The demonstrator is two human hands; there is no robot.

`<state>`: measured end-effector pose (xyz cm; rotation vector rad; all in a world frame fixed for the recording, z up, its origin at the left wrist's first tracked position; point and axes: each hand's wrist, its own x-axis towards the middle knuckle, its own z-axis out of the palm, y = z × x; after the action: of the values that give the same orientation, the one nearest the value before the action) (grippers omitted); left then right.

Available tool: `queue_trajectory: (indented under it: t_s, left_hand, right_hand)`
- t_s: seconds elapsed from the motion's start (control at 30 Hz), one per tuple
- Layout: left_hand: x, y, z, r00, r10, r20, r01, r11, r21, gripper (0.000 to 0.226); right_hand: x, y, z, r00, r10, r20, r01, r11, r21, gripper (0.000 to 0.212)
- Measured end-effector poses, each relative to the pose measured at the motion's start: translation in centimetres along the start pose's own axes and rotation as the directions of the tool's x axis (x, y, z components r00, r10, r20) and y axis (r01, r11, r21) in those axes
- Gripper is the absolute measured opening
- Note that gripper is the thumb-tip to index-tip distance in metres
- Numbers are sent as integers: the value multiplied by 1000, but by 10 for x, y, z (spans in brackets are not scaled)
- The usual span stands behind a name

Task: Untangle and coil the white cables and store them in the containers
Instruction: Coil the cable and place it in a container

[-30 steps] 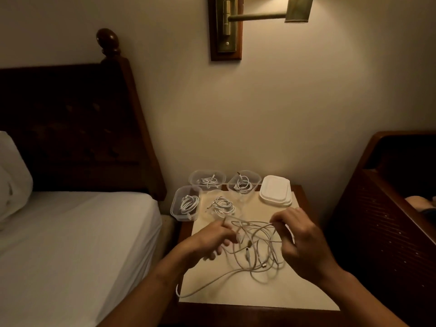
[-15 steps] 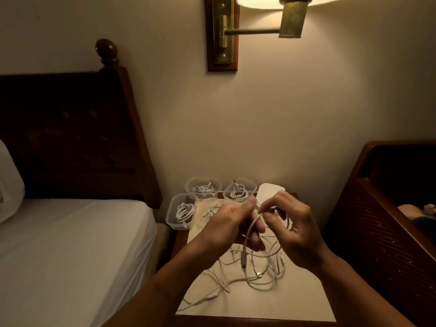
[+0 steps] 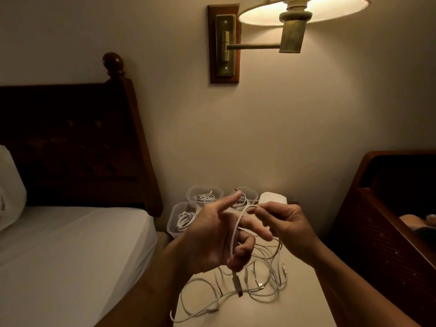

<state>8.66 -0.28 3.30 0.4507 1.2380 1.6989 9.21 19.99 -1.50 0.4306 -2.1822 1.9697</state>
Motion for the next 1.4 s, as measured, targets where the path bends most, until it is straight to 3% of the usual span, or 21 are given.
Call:
queue_trajectory:
  t_s: [0.1, 0.2, 0.27, 0.33, 0.4, 0.5, 0.57, 0.7, 0.77, 0.83, 0.9, 0.97, 1.1, 1.17, 1.27, 1.4]
  left_hand:
    - [2, -2, 5, 998, 47, -50, -46, 999, 5, 76]
    - [7, -6, 6, 960, 257, -116, -267, 960, -81, 49]
    - [13, -8, 4, 923, 357, -140, -376, 916, -143, 45]
    - [18, -9, 0, 905, 395, -157, -420, 886, -194, 48]
    - [22, -12, -5, 891, 424, -161, -448, 878, -166, 51]
    - [27, -15, -11, 863, 461, -206, -468, 884, 16, 51]
    - [27, -13, -10, 829, 497, -257, -466, 867, 176, 50]
    - [26, -3, -5, 760, 576, -301, -380, 770, 513, 49]
    - [27, -3, -8, 751, 598, -280, -247, 647, 721, 39]
    - [27, -3, -11, 797, 550, -249, -106, 534, 839, 29]
    - [22, -1, -10, 857, 469, -211, -64, 505, 860, 30]
    - [16, 0, -8, 898, 413, -152, -116, 554, 824, 43]
    - [11, -7, 1, 950, 288, -118, -184, 825, 535, 56]
    - [10, -11, 3, 975, 204, -90, -156, 912, 379, 58]
    - [6, -12, 2, 992, 95, 88, -113, 968, 226, 69]
    - [4, -14, 7, 958, 158, 239, -179, 981, 69, 56]
  right_hand:
    - [5, -5, 11, 1000, -18, 8, 18, 999, -39, 24]
    - [-2, -9, 28, 997, 70, -15, -68, 990, 124, 27]
    - [-15, -6, 42, 987, 151, -61, -141, 980, 143, 33]
    - [-30, 1, 52, 975, 198, -105, -198, 980, 7, 36]
    - [-41, 4, 59, 986, 146, -84, -160, 969, -190, 28]
    - [-46, 1, 59, 997, 66, 35, -37, 846, -532, 12]
    - [-46, -5, 54, 992, 66, 108, 26, 727, -686, 18]
    - [-47, -13, 49, 984, 36, 176, 94, 729, -678, 25]
    - [-45, -19, 45, 972, -133, 192, 228, 713, -663, 14]
    - [-39, -27, 35, 926, -339, 164, 359, 660, -660, 5]
    - [-32, -35, 24, 867, -485, 118, 439, 628, -643, 7]
    - [-27, -39, 14, 817, -567, 107, 504, 612, -609, 13]
    - [-17, -37, -2, 769, -631, 101, 567, 600, -565, 18]
    - [-13, -30, -3, 787, -615, 35, 543, 666, -511, 14]
    - [-12, -19, 2, 834, -551, -39, 509, 794, -333, 13]
    - [-17, -14, 10, 907, -411, -91, 399, 909, -120, 8]
